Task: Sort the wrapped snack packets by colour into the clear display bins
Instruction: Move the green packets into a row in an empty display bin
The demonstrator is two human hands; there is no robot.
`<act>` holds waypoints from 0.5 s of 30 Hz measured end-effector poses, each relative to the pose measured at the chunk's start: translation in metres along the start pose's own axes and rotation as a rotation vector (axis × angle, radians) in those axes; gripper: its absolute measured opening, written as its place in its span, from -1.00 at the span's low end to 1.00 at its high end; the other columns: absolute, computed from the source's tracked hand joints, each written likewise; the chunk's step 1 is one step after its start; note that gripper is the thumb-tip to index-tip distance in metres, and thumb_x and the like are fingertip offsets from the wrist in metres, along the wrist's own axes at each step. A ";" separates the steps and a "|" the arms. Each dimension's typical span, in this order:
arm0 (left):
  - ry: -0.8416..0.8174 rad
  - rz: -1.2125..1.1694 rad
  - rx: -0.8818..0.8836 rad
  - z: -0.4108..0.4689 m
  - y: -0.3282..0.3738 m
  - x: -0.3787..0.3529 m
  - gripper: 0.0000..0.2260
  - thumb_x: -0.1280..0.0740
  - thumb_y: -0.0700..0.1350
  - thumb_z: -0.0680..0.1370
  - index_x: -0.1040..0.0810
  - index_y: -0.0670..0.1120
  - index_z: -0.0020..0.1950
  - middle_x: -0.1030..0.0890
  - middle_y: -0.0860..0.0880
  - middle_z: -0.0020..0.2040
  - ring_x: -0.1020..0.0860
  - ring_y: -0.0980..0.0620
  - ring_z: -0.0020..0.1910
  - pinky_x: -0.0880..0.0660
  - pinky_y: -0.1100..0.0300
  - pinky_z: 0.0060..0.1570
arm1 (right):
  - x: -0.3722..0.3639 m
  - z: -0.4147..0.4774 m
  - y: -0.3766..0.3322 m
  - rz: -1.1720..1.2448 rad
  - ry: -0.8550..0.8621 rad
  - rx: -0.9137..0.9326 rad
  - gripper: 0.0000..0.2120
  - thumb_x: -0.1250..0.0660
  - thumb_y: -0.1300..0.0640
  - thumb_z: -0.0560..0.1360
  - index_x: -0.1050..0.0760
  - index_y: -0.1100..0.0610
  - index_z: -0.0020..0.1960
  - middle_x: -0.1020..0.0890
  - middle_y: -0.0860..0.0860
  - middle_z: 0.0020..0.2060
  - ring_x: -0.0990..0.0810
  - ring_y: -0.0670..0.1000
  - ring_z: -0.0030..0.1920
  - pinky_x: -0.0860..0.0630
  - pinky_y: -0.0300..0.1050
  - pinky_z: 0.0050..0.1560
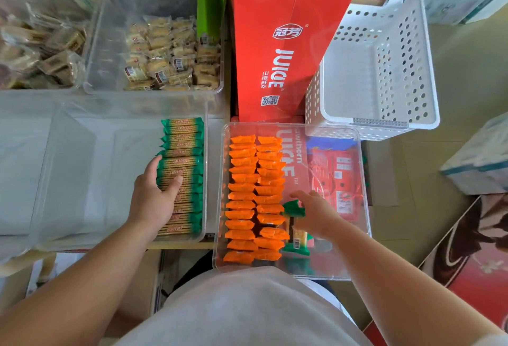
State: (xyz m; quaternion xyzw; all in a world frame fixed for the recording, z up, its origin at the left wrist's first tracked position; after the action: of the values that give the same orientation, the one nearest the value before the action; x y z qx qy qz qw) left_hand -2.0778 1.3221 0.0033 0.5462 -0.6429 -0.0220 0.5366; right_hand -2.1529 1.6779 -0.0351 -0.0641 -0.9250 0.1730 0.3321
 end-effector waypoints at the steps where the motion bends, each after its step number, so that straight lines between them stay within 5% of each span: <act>1: 0.002 -0.001 0.002 0.000 0.000 0.000 -0.51 -0.29 0.16 0.60 -0.18 0.25 0.48 -0.50 0.00 0.23 -0.58 -0.07 0.10 -0.63 -0.14 -0.01 | -0.002 0.002 -0.001 -0.054 -0.001 0.016 -0.24 -0.56 0.15 0.35 -0.33 -0.09 0.46 -0.39 0.05 0.24 -0.54 0.10 0.13 -0.62 -0.07 0.08; 10: -0.008 -0.019 0.010 0.000 0.002 0.002 -0.51 -0.31 0.15 0.59 -0.21 0.29 0.47 -0.48 0.02 0.21 -0.60 -0.03 0.07 -0.65 -0.09 -0.04 | -0.011 0.000 -0.004 -0.212 -0.015 0.023 -0.25 -0.61 0.04 0.29 -0.36 -0.05 0.40 -0.50 -0.04 0.24 -0.51 0.07 0.24 -0.52 -0.03 0.23; 15: -0.043 0.014 -0.033 0.005 0.000 0.006 -0.48 -0.31 0.21 0.57 -0.20 0.26 0.48 -0.47 0.02 0.19 -0.60 -0.02 0.05 -0.66 -0.05 -0.07 | -0.006 -0.005 0.001 -0.323 -0.076 -0.109 -0.40 -0.61 -0.13 0.25 -0.47 0.03 0.18 -0.47 0.03 0.10 -0.52 0.04 0.05 -0.56 -0.11 0.08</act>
State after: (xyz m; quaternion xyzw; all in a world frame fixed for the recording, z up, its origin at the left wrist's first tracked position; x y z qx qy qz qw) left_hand -2.0803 1.3149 0.0056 0.5323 -0.6575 -0.0407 0.5317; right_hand -2.1454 1.6789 -0.0356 0.0743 -0.9432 0.0694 0.3163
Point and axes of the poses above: each hand's wrist, its own z-axis towards the middle knuckle, its own x-axis out of the back of the hand, y = z × x, the point moved 5 cm from there along z, towards the middle knuckle
